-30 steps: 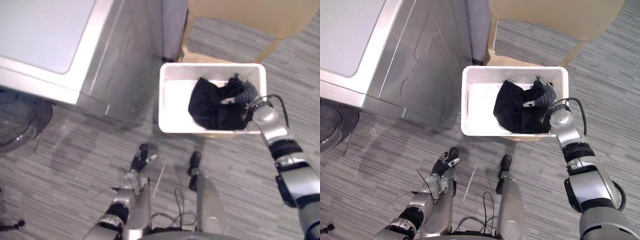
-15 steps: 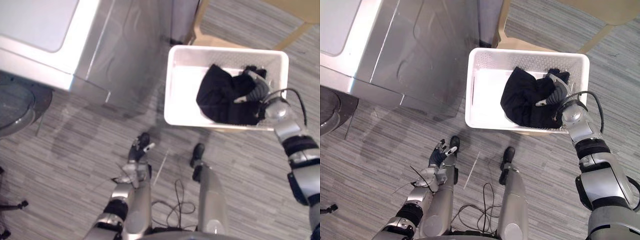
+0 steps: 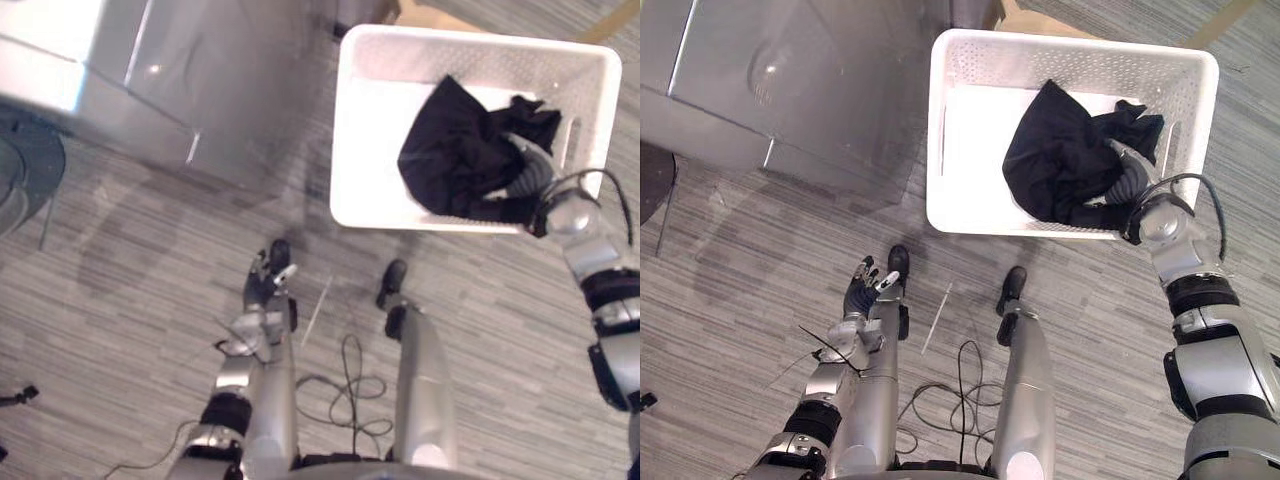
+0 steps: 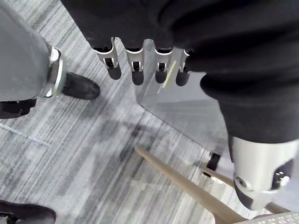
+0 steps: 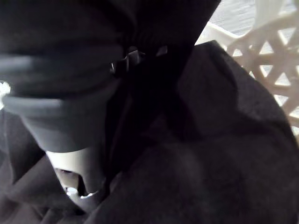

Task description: Pick up the laundry basket with both hands and put the clothes into the washing machine.

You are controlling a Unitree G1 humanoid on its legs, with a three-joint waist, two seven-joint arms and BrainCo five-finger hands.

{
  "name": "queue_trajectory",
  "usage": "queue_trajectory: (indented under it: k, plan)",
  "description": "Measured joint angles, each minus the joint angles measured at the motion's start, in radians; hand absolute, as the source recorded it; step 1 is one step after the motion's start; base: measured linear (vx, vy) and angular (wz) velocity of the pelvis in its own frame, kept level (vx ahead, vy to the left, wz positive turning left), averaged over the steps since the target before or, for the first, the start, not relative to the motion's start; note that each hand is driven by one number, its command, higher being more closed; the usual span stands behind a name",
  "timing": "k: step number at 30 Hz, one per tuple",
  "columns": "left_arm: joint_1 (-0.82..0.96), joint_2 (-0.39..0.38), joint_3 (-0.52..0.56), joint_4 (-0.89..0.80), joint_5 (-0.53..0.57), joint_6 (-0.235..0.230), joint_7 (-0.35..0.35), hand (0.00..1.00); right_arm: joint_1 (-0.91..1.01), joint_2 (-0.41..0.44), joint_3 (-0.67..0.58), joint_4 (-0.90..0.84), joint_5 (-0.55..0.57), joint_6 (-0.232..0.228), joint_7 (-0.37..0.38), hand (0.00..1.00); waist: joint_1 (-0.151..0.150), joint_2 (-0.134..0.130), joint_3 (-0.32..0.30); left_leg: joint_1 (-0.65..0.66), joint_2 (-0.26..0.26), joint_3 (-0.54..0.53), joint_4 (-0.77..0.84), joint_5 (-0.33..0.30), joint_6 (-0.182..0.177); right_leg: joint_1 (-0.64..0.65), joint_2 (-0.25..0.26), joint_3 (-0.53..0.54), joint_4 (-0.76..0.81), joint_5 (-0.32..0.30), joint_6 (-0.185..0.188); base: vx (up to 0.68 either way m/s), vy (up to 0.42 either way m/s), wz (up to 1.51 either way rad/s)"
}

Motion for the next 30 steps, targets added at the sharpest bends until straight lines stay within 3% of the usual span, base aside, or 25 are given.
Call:
queue_trajectory:
  k: [2, 3, 6, 7, 8, 10, 11, 14, 16, 17, 19, 20, 24, 30]
  plan:
    - [0.003, -0.003, 0.001, -0.005, 0.000, 0.000, 0.003, 0.00, -0.023, -0.008, 0.003, 0.029, -0.013, 0.000, 0.000, 0.00, 0.000, -0.003, -0.001, -0.031, 0.000, -0.001, 0.010, 0.000, 0.000, -0.026, -0.013, -0.004, 0.017, 0.000, 0.000, -0.04, 0.001, 0.15]
    - [0.005, -0.003, 0.001, -0.006, -0.001, 0.000, 0.004, 0.00, -0.029, -0.012, 0.005, 0.038, -0.013, 0.001, 0.000, 1.00, 0.001, -0.003, -0.001, -0.037, 0.000, -0.001, 0.010, 0.000, 0.000, -0.032, -0.015, -0.007, 0.019, 0.000, 0.000, -0.04, -0.005, 0.18]
    - [0.016, -0.003, 0.001, -0.008, -0.002, -0.002, 0.020, 0.00, -0.059, -0.032, 0.041, 0.072, -0.058, 0.012, -0.006, 1.00, 0.009, -0.007, -0.004, -0.054, 0.002, 0.004, -0.043, 0.000, -0.002, -0.048, -0.016, -0.015, -0.001, 0.002, 0.003, -0.05, -0.013, 0.23]
    - [0.014, 0.002, 0.013, -0.008, -0.003, -0.004, 0.022, 0.00, -0.066, -0.045, 0.043, 0.084, -0.080, 0.017, -0.022, 1.00, 0.008, -0.025, -0.015, -0.086, -0.010, 0.021, 0.015, -0.010, -0.003, -0.066, -0.037, -0.020, -0.034, 0.011, 0.010, -0.03, 0.039, 0.11]
    - [0.012, -0.027, 0.028, -0.037, -0.014, -0.022, 0.022, 0.00, -0.065, -0.063, 0.046, 0.086, -0.095, 0.020, -0.037, 1.00, 0.026, -0.022, -0.015, -0.118, -0.009, 0.022, 0.226, -0.039, 0.030, -0.077, -0.044, -0.019, -0.027, 0.018, 0.026, -0.01, 0.070, -0.07]
    - [-0.005, -0.045, 0.031, -0.031, -0.014, -0.029, 0.022, 0.00, -0.064, -0.067, 0.065, 0.097, -0.122, 0.032, -0.064, 1.00, 0.031, -0.005, -0.015, -0.083, 0.000, 0.040, 0.188, -0.133, 0.019, -0.089, -0.048, -0.020, 0.009, 0.023, 0.026, -0.02, 0.060, 0.08]
    - [-0.009, -0.046, 0.027, -0.025, -0.014, -0.030, 0.021, 0.00, -0.065, -0.069, 0.072, 0.114, -0.132, 0.039, -0.069, 1.00, 0.026, -0.005, -0.015, -0.088, -0.003, 0.047, 0.180, -0.130, 0.016, -0.096, -0.050, -0.009, 0.037, 0.022, 0.027, -0.04, -0.005, 0.58]
    - [0.002, -0.041, 0.042, 0.017, -0.014, -0.023, 0.031, 0.00, -0.064, -0.054, 0.111, 0.181, -0.157, 0.064, -0.068, 1.00, 0.072, -0.002, -0.013, -0.085, -0.003, 0.030, 0.125, -0.111, -0.014, -0.079, -0.042, -0.021, 0.041, 0.014, 0.015, -0.03, -0.078, 0.49]
    - [0.018, -0.034, 0.056, 0.016, -0.020, -0.019, 0.042, 0.00, -0.065, -0.023, 0.120, 0.187, -0.157, 0.057, -0.066, 1.00, 0.081, -0.007, -0.014, -0.087, -0.017, 0.013, 0.181, -0.116, 0.010, -0.067, -0.048, -0.055, -0.021, 0.016, 0.012, 0.02, -0.026, -0.04]
    - [0.040, -0.047, 0.065, 0.030, -0.025, -0.016, 0.045, 0.00, -0.068, 0.006, 0.130, 0.177, -0.148, 0.047, -0.067, 1.00, 0.085, -0.007, -0.012, -0.029, -0.020, 0.018, 0.159, -0.148, 0.021, -0.057, -0.038, -0.054, -0.016, 0.029, 0.004, 0.08, 0.022, -0.12]
    - [0.023, -0.046, 0.067, 0.043, -0.032, -0.018, 0.044, 0.00, -0.051, 0.021, 0.155, 0.161, -0.130, 0.044, -0.066, 1.00, 0.052, 0.005, -0.005, -0.008, -0.012, 0.042, 0.144, -0.136, 0.013, -0.017, -0.042, -0.033, -0.018, 0.048, -0.012, 0.06, 0.006, 0.20]
    - [0.024, -0.051, 0.068, 0.061, -0.032, -0.018, 0.043, 0.00, -0.032, 0.055, 0.160, 0.160, -0.117, 0.044, -0.061, 1.00, 0.066, 0.007, -0.004, 0.011, 0.004, 0.046, 0.151, -0.134, 0.012, 0.008, -0.024, -0.034, -0.040, 0.054, -0.013, 0.03, -0.008, 0.00]
    - [0.028, -0.055, 0.068, 0.094, -0.032, -0.015, 0.041, 0.00, 0.012, 0.100, 0.157, 0.150, -0.083, 0.044, -0.045, 1.00, 0.065, 0.009, -0.003, 0.074, 0.016, 0.065, 0.123, -0.130, 0.019, 0.074, -0.010, -0.035, -0.099, 0.081, -0.014, 0.06, 0.012, -0.14]
    - [0.042, -0.056, 0.064, 0.163, -0.031, -0.013, 0.036, 0.00, 0.089, 0.088, 0.029, 0.038, 0.084, 0.056, -0.059, 1.00, 0.026, 0.009, -0.003, 0.293, 0.022, 0.110, 0.071, -0.132, 0.035, 0.287, 0.004, -0.035, -0.181, 0.104, -0.010, 0.11, 0.018, -0.01]
